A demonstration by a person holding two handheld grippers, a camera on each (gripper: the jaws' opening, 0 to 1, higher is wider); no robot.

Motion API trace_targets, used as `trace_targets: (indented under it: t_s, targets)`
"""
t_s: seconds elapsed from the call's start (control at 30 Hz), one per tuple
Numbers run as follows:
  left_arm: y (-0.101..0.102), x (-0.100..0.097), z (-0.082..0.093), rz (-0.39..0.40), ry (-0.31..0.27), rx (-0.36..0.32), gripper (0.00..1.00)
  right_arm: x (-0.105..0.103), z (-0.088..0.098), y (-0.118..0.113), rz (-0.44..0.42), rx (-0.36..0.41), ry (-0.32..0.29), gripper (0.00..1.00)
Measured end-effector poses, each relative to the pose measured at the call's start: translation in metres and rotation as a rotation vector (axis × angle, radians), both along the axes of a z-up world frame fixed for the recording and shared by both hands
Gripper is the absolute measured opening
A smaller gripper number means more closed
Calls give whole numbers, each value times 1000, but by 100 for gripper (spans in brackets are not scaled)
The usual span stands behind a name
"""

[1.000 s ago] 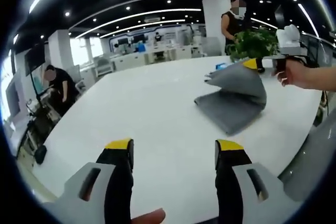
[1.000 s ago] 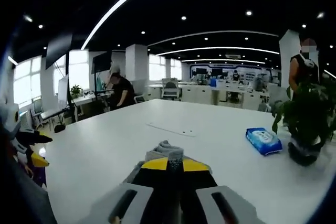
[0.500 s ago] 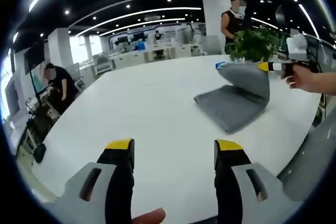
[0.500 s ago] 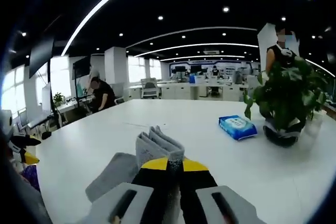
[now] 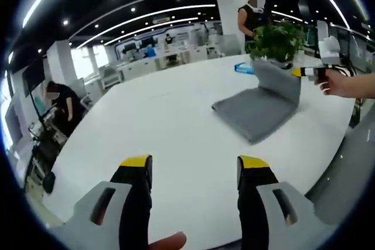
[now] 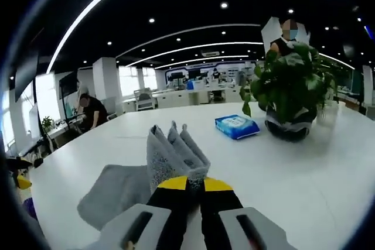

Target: Open the folded towel by lifting each exposed corner and separating the folded layers until the towel lies flat within the target outline without major curled edges

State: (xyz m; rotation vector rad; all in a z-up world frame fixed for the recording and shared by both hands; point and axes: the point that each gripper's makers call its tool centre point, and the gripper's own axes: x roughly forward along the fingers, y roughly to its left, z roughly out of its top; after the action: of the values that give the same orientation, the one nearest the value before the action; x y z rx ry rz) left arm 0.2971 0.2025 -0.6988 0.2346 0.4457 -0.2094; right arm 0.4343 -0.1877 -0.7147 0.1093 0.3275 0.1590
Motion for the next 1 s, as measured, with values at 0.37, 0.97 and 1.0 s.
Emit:
trace_targets:
  t_s: [0.37, 0.97, 1.0]
  targets:
    - [-4, -3, 1, -2, 12, -18, 57, -9, -27, -37, -99, 20, 67, 3]
    - [-37, 5, 3, -129, 61, -111, 57, -31, -31, -79, -275, 96, 118, 11]
    - [-40, 8, 4, -148, 55, -97, 56, -31, -28, -82, -283, 101, 104, 11]
